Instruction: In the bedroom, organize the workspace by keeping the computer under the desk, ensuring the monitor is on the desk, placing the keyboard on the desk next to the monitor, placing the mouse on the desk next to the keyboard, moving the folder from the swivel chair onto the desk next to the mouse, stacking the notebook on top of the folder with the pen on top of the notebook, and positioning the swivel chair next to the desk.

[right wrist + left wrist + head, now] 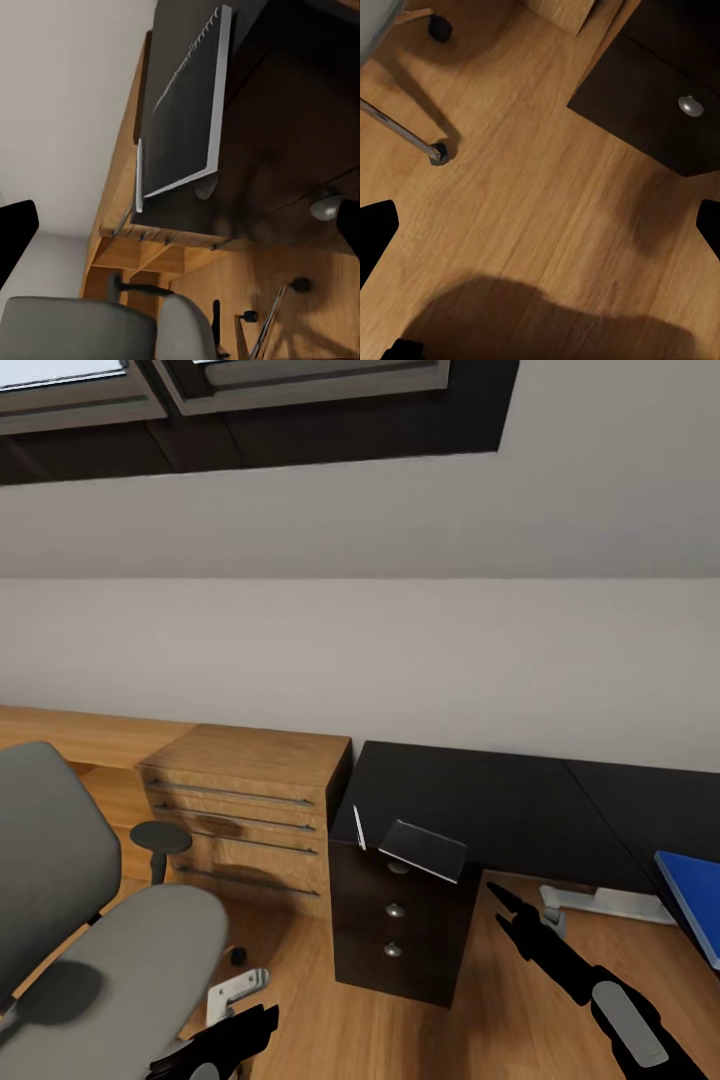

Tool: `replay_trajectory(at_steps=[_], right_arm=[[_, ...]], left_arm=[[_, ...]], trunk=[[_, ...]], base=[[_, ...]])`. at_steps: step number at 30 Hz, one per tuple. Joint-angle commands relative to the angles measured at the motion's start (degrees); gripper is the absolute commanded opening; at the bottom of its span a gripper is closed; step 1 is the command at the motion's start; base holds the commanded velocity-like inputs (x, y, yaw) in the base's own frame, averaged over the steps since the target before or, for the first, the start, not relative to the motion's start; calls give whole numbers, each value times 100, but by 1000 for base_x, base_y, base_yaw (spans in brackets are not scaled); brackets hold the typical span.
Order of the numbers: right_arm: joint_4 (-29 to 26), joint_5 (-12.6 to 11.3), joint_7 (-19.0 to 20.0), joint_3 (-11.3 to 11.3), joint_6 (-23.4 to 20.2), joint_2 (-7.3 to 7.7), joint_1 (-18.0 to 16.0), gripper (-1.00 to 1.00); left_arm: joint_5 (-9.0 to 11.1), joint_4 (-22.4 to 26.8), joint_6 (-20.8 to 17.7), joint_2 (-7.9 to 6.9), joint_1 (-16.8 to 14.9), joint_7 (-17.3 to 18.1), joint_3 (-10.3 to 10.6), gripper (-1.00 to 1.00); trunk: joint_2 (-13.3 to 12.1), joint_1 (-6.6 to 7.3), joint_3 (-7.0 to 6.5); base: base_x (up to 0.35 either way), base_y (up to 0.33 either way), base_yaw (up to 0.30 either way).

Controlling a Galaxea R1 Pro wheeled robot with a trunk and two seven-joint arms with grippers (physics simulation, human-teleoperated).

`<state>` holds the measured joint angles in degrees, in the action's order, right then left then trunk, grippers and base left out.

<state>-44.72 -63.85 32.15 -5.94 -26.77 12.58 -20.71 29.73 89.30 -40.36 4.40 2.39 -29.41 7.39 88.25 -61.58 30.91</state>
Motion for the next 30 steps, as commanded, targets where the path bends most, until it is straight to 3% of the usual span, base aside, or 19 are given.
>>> replay_trajectory(at_steps=[1, 6, 10, 15, 30], right_arm=[[0, -42, -34, -9, -50, -1, -3, 100], [-17, -50, -327, 17, -54, -24, -3, 100], [-19, -75, -346, -15, -23, -233, -3, 100], [-20, -90, -217, -45, -18, -292, -3, 100], [-13, -92, -199, -36, -3, -308, -3, 100]], left_arm=[[60, 8, -6, 0, -1, -55, 6, 100], [60, 7, -7, 0, -1, -56, 16, 100], [60, 6, -7, -3, -3, -56, 11, 100], [63, 7, -7, -6, -3, -56, 8, 100], [75, -10, -23, -16, -1, -19, -1, 100]], trunk=[[44, -23, 23], [245, -133, 113], [405, -220, 185], [606, -330, 274], [606, -330, 274]], base=[[0, 0, 0], [0, 0, 0], [0, 0, 0], [0, 0, 0], [0, 0, 0]])
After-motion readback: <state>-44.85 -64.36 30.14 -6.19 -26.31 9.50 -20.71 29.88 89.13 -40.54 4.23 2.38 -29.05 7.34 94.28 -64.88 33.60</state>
